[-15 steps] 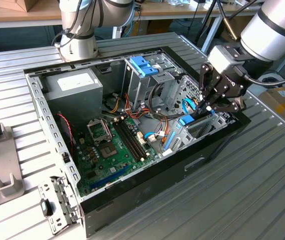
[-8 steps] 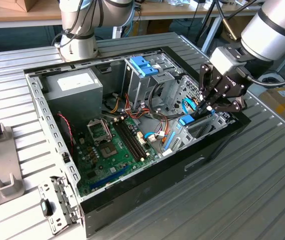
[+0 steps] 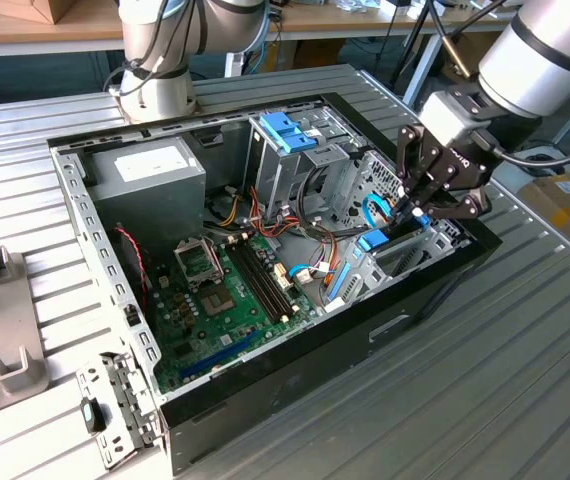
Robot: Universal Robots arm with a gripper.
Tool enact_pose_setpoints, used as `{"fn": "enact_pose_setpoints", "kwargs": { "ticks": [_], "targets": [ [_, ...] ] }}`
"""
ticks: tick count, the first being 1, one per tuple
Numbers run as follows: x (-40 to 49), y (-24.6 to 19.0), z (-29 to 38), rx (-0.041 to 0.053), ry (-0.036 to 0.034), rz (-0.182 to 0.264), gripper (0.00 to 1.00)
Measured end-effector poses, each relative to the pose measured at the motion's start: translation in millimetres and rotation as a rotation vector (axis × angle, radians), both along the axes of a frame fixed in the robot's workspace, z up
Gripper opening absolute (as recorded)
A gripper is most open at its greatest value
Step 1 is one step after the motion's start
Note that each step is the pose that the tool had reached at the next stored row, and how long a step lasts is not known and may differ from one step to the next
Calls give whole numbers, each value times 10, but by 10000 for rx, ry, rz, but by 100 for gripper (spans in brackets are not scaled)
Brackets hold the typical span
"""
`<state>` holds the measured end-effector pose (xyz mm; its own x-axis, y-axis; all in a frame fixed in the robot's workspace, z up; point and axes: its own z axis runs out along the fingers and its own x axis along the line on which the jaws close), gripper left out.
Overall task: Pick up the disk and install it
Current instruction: 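Insert the second disk wire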
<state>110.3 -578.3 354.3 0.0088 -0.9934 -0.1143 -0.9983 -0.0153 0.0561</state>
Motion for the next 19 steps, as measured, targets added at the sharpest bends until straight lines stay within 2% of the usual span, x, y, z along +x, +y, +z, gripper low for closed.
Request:
{"fn": "enact_pose_setpoints", "kwargs": {
  "ticks": [19],
  "targets": [
    [153, 5, -25, -2, 3, 7, 16]
  ]
}}
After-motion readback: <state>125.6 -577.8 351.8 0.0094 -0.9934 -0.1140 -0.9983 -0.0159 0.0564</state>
